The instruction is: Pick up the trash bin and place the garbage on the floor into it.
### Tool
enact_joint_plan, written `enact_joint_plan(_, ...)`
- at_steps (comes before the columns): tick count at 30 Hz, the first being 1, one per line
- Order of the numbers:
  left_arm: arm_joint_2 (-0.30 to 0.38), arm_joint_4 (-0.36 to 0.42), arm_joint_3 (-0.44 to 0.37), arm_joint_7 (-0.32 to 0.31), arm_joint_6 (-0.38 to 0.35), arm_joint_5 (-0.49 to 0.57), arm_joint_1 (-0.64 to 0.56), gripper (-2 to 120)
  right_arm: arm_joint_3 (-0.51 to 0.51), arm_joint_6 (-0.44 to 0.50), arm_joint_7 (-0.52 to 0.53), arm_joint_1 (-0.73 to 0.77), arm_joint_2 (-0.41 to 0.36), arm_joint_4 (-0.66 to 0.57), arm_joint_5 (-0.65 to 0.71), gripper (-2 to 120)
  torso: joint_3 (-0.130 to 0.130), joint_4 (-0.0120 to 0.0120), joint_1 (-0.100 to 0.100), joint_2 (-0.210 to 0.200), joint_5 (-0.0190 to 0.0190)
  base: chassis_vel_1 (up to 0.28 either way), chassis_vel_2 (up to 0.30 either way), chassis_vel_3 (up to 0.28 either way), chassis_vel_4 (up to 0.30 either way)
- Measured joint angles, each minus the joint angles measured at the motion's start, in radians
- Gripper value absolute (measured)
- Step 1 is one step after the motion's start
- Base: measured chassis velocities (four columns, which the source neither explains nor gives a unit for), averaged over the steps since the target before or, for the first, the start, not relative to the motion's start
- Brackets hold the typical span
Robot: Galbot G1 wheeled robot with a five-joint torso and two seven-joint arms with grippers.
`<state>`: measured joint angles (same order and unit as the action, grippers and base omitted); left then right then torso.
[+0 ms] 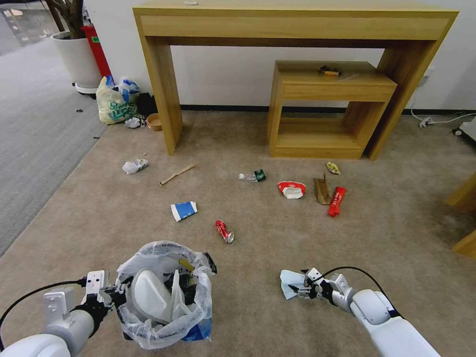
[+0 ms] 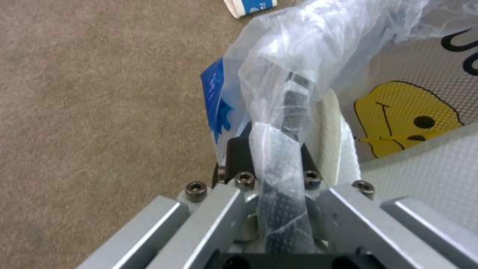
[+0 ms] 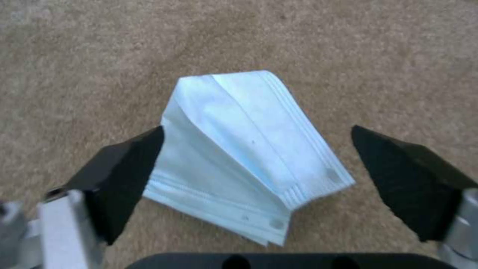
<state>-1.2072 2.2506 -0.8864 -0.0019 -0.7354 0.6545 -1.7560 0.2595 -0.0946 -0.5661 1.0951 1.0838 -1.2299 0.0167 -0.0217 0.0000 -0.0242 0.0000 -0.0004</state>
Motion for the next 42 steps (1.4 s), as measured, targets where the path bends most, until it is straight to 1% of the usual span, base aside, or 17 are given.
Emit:
enact_joint_plan(4, 0.002, -0.001, 0.000, 0.000, 0.000, 0.000, 0.000, 0, -0.008, -0.001, -0.001, -0.012, 0.013, 0.025, -0.003, 99, 0.000, 0.0000, 0.000, 0.000, 0.0000, 0.000, 0.000, 0.000, 0.000)
enact_joint_plan(9, 0.006, -0.003, 0.000, 0.000, 0.000, 0.003, 0.002, 0, -0.012, -0.001, -0.007, -0.026, 0.036, 0.056, -0.005, 86, 0.000, 0.0000, 0.000, 0.000, 0.0000, 0.000, 0.000, 0.000, 0.000)
enact_joint_plan(10, 0.006, -0.003, 0.000, 0.000, 0.000, 0.003, 0.002, 0, -0.012, -0.001, -0.007, -0.026, 0.036, 0.056, -0.005, 86, 0.000, 0.0000, 0.000, 0.000, 0.0000, 0.000, 0.000, 0.000, 0.000)
enact_joint_plan(13, 0.007, -0.003, 0.000, -0.001, 0.000, 0.005, 0.002, 0, -0.014, -0.001, -0.008, -0.031, 0.045, 0.067, -0.005, 73, 0.000, 0.0000, 0.000, 0.000, 0.0000, 0.000, 0.000, 0.000, 0.000)
enact_joint_plan(14, 0.007, -0.003, 0.000, -0.001, 0.000, 0.005, 0.002, 0, -0.014, -0.001, -0.008, -0.031, 0.045, 0.067, -0.005, 73, 0.000, 0.0000, 0.000, 0.000, 0.0000, 0.000, 0.000, 0.000, 0.000)
enact_joint_plan(15, 0.007, -0.003, 0.000, -0.001, 0.000, 0.005, 0.002, 0, -0.014, -0.001, -0.008, -0.033, 0.048, 0.071, -0.005, 65, 0.000, 0.0000, 0.000, 0.000, -0.0001, 0.000, 0.000, 0.000, 0.000)
enact_joint_plan(16, 0.007, -0.004, 0.000, -0.001, 0.000, 0.005, 0.002, 0, -0.014, -0.001, -0.007, -0.034, 0.050, 0.074, -0.005, 61, 0.000, 0.0000, 0.000, 0.000, 0.0001, 0.000, 0.000, 0.000, 0.000)
enact_joint_plan(17, 0.007, -0.004, 0.000, -0.001, 0.000, 0.005, 0.002, 0, -0.014, -0.001, -0.007, -0.034, 0.050, 0.074, -0.005, 61, 0.000, 0.0000, 0.000, 0.000, 0.0001, 0.000, 0.000, 0.000, 0.000)
enact_joint_plan(19, 0.007, -0.006, 0.000, -0.001, 0.000, 0.005, 0.004, 0, -0.013, -0.001, -0.004, -0.034, 0.051, 0.076, -0.005, 50, 0.000, 0.0000, 0.000, 0.000, 0.0000, 0.000, 0.000, 0.000, 0.000)
enact_joint_plan(20, 0.007, -0.006, 0.000, -0.001, 0.000, 0.005, 0.004, 0, -0.013, -0.001, -0.004, -0.034, 0.051, 0.076, -0.005, 50, 0.000, 0.0000, 0.000, 0.000, 0.0000, 0.000, 0.000, 0.000, 0.000)
enact_joint_plan(23, 0.007, -0.007, 0.000, -0.001, 0.000, 0.005, 0.006, 0, -0.009, 0.000, 0.000, -0.033, 0.054, 0.079, -0.005, 33, 0.000, 0.0000, 0.000, 0.000, 0.0000, 0.000, 0.000, 0.000, 0.000)
enact_joint_plan(24, 0.007, -0.007, 0.000, -0.001, 0.000, 0.005, 0.006, 0, -0.009, 0.000, 0.000, -0.033, 0.054, 0.079, -0.005, 33, 0.000, 0.0000, 0.000, 0.000, 0.0000, 0.000, 0.000, 0.000, 0.000)
enact_joint_plan(26, 0.008, -0.007, 0.000, -0.002, 0.000, 0.005, 0.006, 0, -0.007, 0.001, 0.004, -0.033, 0.059, 0.085, -0.006, 23, 0.000, -0.0001, 0.000, 0.000, 0.0000, 0.000, 0.000, 0.000, 0.000)
enact_joint_plan(28, 0.008, -0.007, 0.000, -0.002, 0.000, 0.005, 0.006, 0, -0.006, 0.002, 0.005, -0.033, 0.060, 0.087, -0.006, 19, 0.000, 0.0000, 0.000, 0.000, 0.0001, 0.000, 0.000, 0.000, 0.000)
enact_joint_plan(31, 0.009, -0.007, 0.000, -0.002, 0.000, 0.006, 0.006, 0, -0.003, 0.003, 0.015, -0.032, 0.063, 0.087, -0.006, 5, 0.000, -0.0001, 0.000, 0.000, 0.0000, 0.000, 0.000, 0.000, 0.000)
enact_joint_plan(34, 0.009, -0.007, -0.001, -0.002, 0.000, 0.006, 0.006, 0, -0.001, 0.004, 0.022, -0.032, 0.066, 0.087, -0.006, 0, 0.000, 0.0000, 0.000, 0.000, 0.0000, 0.000, 0.000, 0.000, 0.000)
enact_joint_plan(42, 0.010, -0.006, -0.001, -0.002, 0.000, 0.006, 0.006, 0, 0.021, 0.009, 0.037, -0.029, 0.069, 0.066, -0.002, 0, 0.000, 0.0000, 0.000, 0.000, 0.0001, 0.000, 0.000, 0.000, 0.000)
